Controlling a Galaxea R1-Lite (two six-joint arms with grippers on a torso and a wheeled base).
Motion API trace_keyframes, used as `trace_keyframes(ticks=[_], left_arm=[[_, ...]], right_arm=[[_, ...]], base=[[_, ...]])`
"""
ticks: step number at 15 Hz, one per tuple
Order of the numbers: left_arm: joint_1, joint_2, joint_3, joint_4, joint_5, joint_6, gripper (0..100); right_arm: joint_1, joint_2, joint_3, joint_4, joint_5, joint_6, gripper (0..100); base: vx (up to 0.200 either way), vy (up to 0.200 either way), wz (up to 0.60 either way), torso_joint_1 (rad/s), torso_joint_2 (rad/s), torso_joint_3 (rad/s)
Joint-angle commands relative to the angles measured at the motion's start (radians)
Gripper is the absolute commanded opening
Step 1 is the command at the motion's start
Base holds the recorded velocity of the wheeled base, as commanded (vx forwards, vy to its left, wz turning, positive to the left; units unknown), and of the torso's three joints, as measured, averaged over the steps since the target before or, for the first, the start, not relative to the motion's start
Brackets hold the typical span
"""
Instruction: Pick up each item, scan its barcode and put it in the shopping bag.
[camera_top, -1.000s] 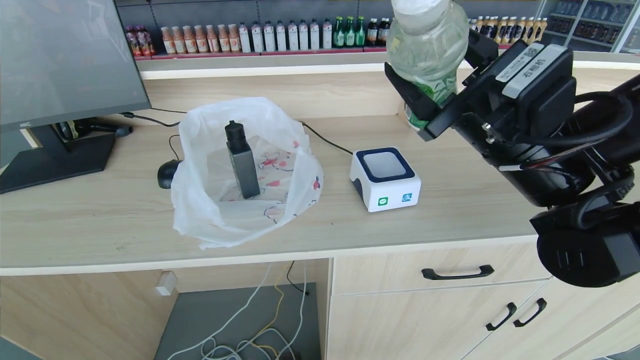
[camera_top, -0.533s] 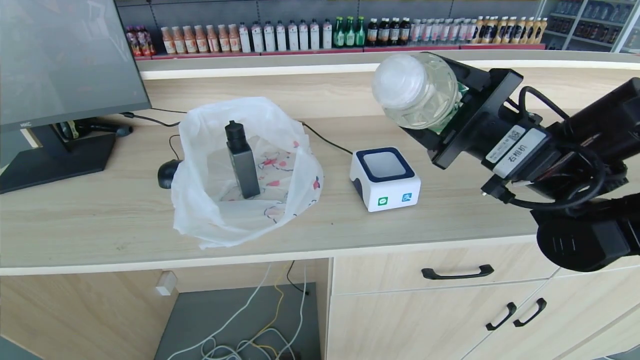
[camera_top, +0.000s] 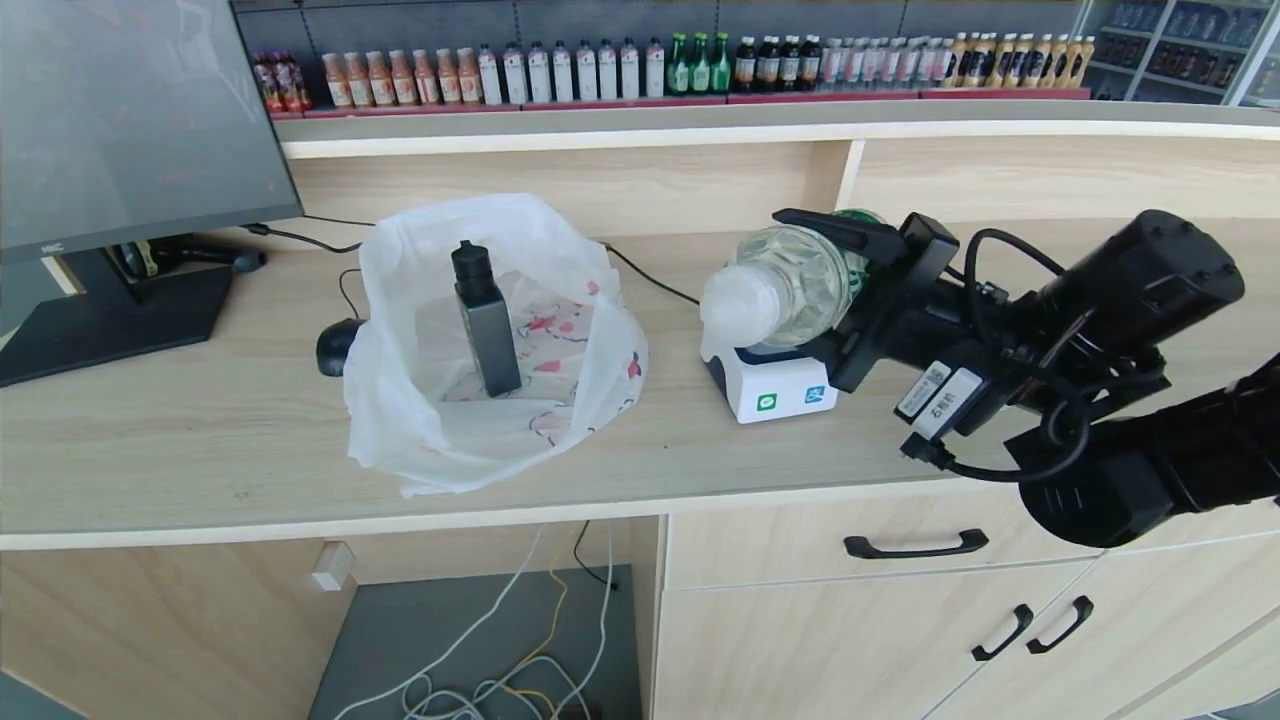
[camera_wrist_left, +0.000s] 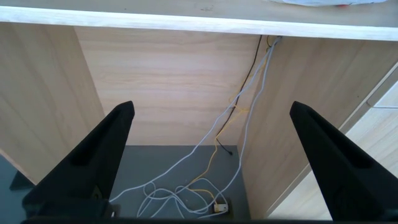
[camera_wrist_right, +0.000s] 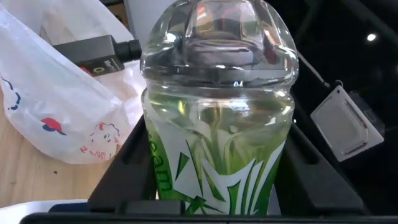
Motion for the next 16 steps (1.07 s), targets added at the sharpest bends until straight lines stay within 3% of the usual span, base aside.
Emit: trace_keyframes(ticks=[1,16], left_arm=[[0.000,0.000,0.000,0.001,0.000,0.000,100],[0.000,0.000,0.000,0.001,0.000,0.000,100]], right_arm=[[-0.001,0.030,-0.003,-0.001,0.004,-0.011,0],[0.031,0.113,0.005,-0.001,0.006,-0.121,0]], base=[[0.000,0.000,0.00,0.000,0.00,0.000],[0.000,0.000,0.00,0.000,0.00,0.000]])
